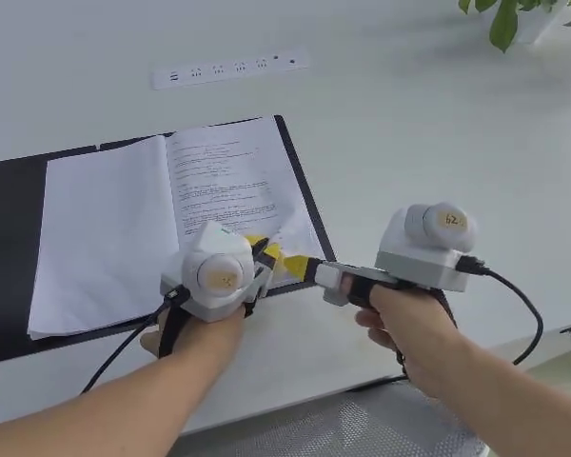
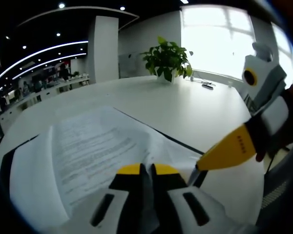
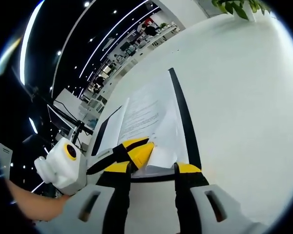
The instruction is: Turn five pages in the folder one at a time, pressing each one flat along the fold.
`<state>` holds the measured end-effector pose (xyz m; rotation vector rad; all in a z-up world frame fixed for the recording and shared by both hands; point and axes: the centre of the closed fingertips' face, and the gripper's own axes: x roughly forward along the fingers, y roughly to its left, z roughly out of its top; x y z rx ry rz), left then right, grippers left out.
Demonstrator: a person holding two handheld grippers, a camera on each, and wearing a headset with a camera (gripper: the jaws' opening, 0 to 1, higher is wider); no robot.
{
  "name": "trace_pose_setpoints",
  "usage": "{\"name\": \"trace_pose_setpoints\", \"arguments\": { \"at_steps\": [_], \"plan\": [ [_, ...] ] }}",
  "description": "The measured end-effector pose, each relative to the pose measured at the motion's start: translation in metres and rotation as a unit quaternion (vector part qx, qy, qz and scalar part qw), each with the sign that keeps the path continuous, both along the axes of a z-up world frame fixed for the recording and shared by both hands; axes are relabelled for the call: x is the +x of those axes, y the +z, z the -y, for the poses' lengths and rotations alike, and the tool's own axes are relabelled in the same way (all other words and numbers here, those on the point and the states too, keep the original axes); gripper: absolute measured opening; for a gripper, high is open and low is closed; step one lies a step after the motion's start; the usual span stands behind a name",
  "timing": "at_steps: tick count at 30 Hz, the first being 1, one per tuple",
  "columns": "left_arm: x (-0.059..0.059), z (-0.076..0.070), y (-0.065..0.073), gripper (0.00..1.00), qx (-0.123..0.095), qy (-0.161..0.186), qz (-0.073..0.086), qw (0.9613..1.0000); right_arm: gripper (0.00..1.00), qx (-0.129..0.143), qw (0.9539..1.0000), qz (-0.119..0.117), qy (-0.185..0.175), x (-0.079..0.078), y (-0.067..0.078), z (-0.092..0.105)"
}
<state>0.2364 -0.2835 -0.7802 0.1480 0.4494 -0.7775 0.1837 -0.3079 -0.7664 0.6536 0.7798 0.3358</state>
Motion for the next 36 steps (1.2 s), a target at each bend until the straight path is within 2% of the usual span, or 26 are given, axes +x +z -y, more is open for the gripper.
{"name": "trace_pose_setpoints", "arguments": {
  "at_steps": [8, 10, 13, 16, 21, 24, 25, 29, 34, 36],
  "plan": [
    [0.000, -0.001, 0.000, 0.06, -0.001, 0.000, -0.002, 1.0000, 0.20, -0.011, 0.9998, -0.006, -0.017, 0.007, -0.007, 0.004],
    [0.001, -0.001, 0.000, 0.06, -0.002, 0.001, -0.003, 1.0000, 0.13, -0.015, 0.9991, -0.019, -0.034, 0.009, -0.012, 0.010],
    [0.000, -0.001, 0.000, 0.06, -0.002, 0.001, -0.004, 1.0000, 0.07, -0.005, 0.9985, -0.025, -0.049, 0.010, -0.015, 0.014],
    [0.000, -0.001, 0.000, 0.06, -0.003, 0.003, -0.007, 1.0000, 0.01, -0.014, 0.9980, -0.027, -0.055, 0.010, -0.018, 0.017],
    [0.000, -0.001, 0.001, 0.08, -0.008, 0.004, -0.016, 0.9998, 0.00, -0.013, 0.9976, -0.029, -0.062, 0.009, -0.017, 0.018],
    [-0.001, -0.002, 0.002, 0.08, -0.012, 0.003, -0.026, 0.9996, 0.00, -0.014, 0.9975, -0.029, -0.062, 0.009, -0.017, 0.020],
    [-0.001, -0.004, 0.003, 0.08, -0.017, 0.007, -0.036, 0.9992, 0.00, -0.013, 0.9975, -0.028, -0.064, 0.008, -0.016, 0.020],
    [-0.007, -0.009, 0.004, 0.08, -0.014, 0.001, -0.046, 0.9988, 0.00, -0.011, 0.9973, -0.021, -0.069, 0.007, -0.011, 0.023],
    [-0.012, -0.019, 0.009, 0.14, -0.010, -0.002, -0.048, 0.9988, 0.00, -0.004, 0.9973, -0.005, -0.074, 0.007, 0.001, 0.022],
    [-0.014, -0.024, 0.014, 0.13, -0.017, -0.002, -0.047, 0.9987, 0.00, -0.003, 0.9973, 0.001, -0.073, 0.007, 0.005, 0.022]
  ]
}}
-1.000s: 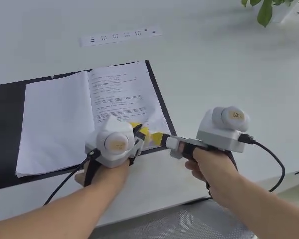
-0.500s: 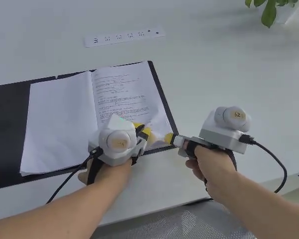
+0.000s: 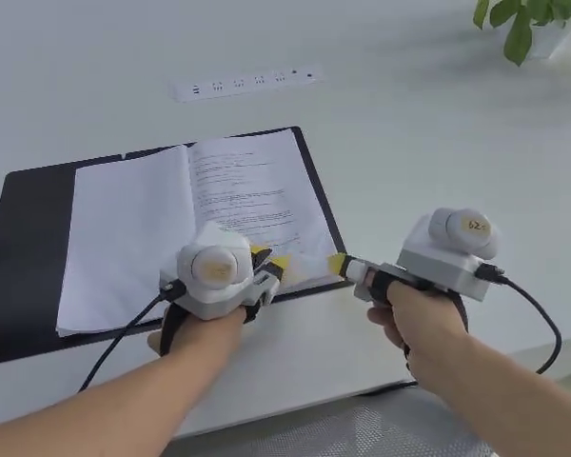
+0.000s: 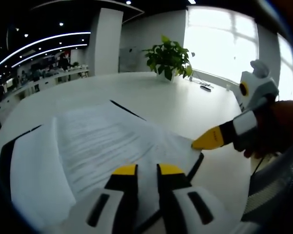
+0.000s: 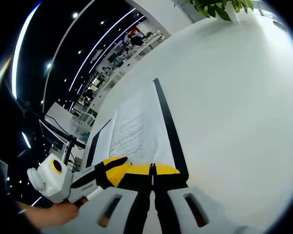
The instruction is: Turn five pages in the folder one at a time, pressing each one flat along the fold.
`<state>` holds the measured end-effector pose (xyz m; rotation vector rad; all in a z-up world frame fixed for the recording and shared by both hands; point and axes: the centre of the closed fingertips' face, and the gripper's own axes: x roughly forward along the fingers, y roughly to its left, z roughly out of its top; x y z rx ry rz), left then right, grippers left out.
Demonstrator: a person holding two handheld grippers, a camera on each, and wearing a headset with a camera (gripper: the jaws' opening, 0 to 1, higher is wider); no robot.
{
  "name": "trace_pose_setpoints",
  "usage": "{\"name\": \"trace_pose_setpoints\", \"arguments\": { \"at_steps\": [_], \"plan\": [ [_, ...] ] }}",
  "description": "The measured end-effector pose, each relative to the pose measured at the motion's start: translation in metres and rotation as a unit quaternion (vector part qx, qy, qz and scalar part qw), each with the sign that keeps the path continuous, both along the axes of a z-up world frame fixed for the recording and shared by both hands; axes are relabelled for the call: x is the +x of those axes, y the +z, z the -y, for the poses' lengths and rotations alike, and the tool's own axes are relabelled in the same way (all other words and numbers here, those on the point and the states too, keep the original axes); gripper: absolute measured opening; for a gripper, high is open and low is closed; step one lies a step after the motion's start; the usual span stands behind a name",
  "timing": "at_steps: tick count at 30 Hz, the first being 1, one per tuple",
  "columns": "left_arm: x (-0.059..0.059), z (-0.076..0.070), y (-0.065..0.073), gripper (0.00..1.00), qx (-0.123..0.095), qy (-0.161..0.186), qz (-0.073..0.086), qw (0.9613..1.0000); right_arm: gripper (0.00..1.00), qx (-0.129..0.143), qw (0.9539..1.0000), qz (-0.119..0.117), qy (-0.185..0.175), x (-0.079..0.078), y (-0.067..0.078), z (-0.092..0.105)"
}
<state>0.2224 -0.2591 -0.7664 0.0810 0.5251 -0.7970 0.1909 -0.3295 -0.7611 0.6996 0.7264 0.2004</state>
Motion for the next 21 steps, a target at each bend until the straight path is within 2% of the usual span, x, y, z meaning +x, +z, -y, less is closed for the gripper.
{"name": "trace_pose_setpoints", "arguments": {
  "at_steps": [6, 10, 12, 14, 17, 21],
  "plan": [
    [-0.003, -0.018, 0.013, 0.13, -0.005, 0.007, 0.012, 0.9999, 0.00, -0.003, 0.9996, 0.028, 0.003, -0.001, 0.016, -0.003],
    [-0.005, -0.032, 0.026, 0.13, -0.020, 0.012, 0.019, 0.9995, 0.00, -0.005, 0.9988, 0.048, 0.004, -0.003, 0.028, -0.006],
    [-0.005, -0.037, 0.031, 0.14, -0.024, 0.015, 0.023, 0.9993, 0.00, -0.016, 0.9982, 0.057, 0.009, -0.003, 0.033, -0.008],
    [-0.005, -0.041, 0.038, 0.13, -0.037, 0.019, 0.027, 0.9988, 0.00, -0.035, 0.9964, 0.075, 0.016, -0.002, 0.040, -0.009],
    [-0.007, -0.047, 0.045, 0.13, -0.042, 0.022, 0.033, 0.9983, 0.00, -0.060, 0.9931, 0.097, 0.027, 0.000, 0.053, -0.013],
    [-0.011, -0.058, 0.063, 0.14, -0.057, 0.028, 0.045, 0.9970, 0.00, -0.061, 0.9894, 0.125, 0.041, 0.000, 0.077, -0.028]
  ]
}}
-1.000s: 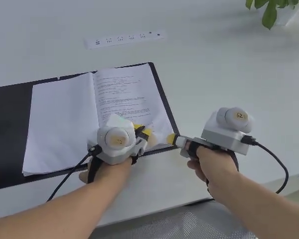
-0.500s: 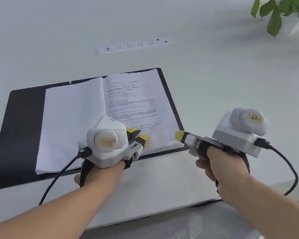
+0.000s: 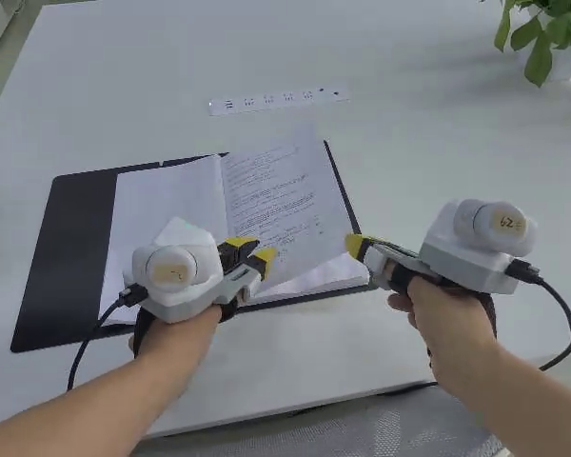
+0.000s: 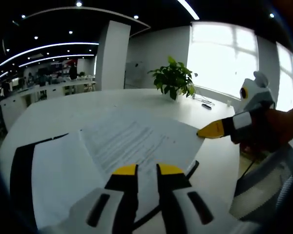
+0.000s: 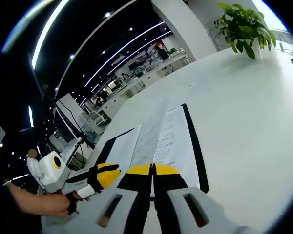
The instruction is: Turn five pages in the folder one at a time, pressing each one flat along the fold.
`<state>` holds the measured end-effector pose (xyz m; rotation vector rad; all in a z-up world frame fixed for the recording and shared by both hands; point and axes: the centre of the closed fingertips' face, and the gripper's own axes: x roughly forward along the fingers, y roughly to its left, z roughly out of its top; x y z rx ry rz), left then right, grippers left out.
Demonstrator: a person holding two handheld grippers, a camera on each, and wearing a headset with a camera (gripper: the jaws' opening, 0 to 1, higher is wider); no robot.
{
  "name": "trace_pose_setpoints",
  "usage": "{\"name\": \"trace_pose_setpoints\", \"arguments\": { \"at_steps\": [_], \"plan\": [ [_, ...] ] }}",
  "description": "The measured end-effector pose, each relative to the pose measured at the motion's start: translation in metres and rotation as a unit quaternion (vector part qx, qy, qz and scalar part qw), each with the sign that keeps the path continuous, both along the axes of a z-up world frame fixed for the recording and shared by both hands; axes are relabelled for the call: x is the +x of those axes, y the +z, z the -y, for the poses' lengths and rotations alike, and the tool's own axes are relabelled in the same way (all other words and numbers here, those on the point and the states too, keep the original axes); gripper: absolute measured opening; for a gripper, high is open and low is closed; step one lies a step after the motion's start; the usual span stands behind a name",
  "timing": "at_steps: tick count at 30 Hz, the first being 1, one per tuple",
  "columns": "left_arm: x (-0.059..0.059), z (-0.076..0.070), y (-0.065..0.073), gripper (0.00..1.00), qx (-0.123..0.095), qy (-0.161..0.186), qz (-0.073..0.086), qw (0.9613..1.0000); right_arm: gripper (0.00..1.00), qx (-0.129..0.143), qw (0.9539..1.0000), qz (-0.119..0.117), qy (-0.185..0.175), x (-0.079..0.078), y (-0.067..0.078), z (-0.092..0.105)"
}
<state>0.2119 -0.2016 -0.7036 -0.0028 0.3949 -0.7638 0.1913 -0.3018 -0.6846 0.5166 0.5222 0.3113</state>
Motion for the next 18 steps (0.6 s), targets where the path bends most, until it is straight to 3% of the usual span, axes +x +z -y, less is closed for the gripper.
{"name": "trace_pose_setpoints", "arguments": {
  "at_steps": [5, 12, 18],
  "plan": [
    [0.000, -0.019, 0.017, 0.14, -0.018, 0.012, 0.011, 0.9997, 0.00, 0.016, 0.9995, 0.024, 0.011, 0.002, 0.020, -0.016],
    [-0.002, -0.061, 0.032, 0.15, -0.017, 0.034, 0.025, 0.9990, 0.00, 0.046, 0.9977, 0.042, 0.026, 0.005, 0.038, -0.047],
    [-0.008, -0.104, 0.037, 0.15, -0.008, 0.057, 0.029, 0.9979, 0.00, 0.082, 0.9926, 0.057, 0.069, 0.010, 0.053, -0.095]
  ]
}}
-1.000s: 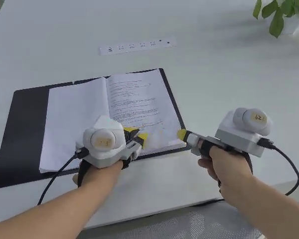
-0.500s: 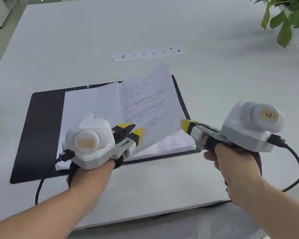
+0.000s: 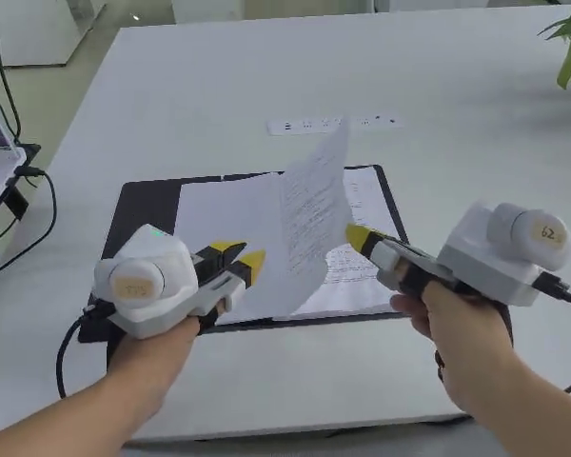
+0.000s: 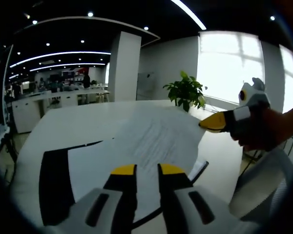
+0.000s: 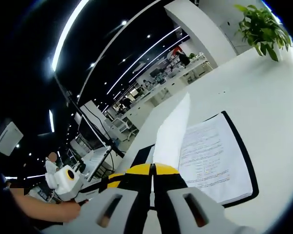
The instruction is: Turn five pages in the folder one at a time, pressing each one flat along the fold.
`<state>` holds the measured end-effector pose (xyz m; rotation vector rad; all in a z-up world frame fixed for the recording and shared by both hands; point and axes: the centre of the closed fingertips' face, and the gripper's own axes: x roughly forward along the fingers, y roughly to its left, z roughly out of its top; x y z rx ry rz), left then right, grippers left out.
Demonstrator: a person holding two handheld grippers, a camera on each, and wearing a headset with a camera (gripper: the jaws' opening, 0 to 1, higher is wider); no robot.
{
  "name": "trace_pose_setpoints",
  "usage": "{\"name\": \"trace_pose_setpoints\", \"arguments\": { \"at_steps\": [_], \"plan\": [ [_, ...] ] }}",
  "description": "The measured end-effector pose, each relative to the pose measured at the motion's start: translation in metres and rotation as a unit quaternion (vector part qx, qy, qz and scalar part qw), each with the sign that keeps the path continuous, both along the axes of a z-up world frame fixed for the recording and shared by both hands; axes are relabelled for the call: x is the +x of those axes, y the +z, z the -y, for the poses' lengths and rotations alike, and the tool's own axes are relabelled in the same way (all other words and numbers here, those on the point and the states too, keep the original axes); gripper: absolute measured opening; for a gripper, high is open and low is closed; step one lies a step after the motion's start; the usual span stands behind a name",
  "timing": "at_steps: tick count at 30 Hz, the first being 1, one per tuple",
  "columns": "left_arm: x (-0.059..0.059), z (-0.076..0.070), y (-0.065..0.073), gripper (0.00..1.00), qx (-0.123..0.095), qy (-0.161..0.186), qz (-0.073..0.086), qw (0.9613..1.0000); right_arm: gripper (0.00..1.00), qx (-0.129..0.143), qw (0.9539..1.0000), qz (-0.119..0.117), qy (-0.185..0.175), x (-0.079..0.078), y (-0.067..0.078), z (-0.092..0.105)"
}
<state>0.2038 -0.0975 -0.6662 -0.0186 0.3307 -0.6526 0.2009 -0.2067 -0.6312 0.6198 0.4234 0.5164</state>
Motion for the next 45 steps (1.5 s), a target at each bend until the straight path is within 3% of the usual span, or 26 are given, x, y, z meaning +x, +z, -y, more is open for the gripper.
{"name": "trace_pose_setpoints", "arguments": {
  "at_steps": [9, 17, 23, 34, 40, 45],
  "plan": [
    [-0.011, -0.068, -0.005, 0.15, 0.014, 0.043, -0.006, 0.9990, 0.00, 0.017, 0.9980, -0.014, 0.059, 0.005, -0.008, -0.080],
    [-0.023, -0.111, -0.011, 0.14, 0.013, 0.076, -0.016, 0.9969, 0.00, -0.007, 0.9944, -0.046, 0.095, 0.008, -0.038, -0.126],
    [-0.029, -0.123, -0.017, 0.14, 0.013, 0.090, -0.023, 0.9956, 0.00, -0.023, 0.9915, -0.070, 0.107, 0.010, -0.062, -0.141],
    [-0.041, -0.125, -0.026, 0.14, 0.007, 0.101, -0.041, 0.9941, 0.00, -0.040, 0.9847, -0.100, 0.137, 0.008, -0.092, -0.172],
    [-0.043, -0.129, -0.030, 0.14, 0.005, 0.109, -0.048, 0.9929, 0.00, -0.043, 0.9792, -0.126, 0.153, 0.007, -0.113, -0.190],
    [-0.044, -0.130, -0.034, 0.14, 0.004, 0.108, -0.053, 0.9927, 0.00, -0.052, 0.9758, -0.134, 0.165, 0.005, -0.124, -0.203]
  ]
}}
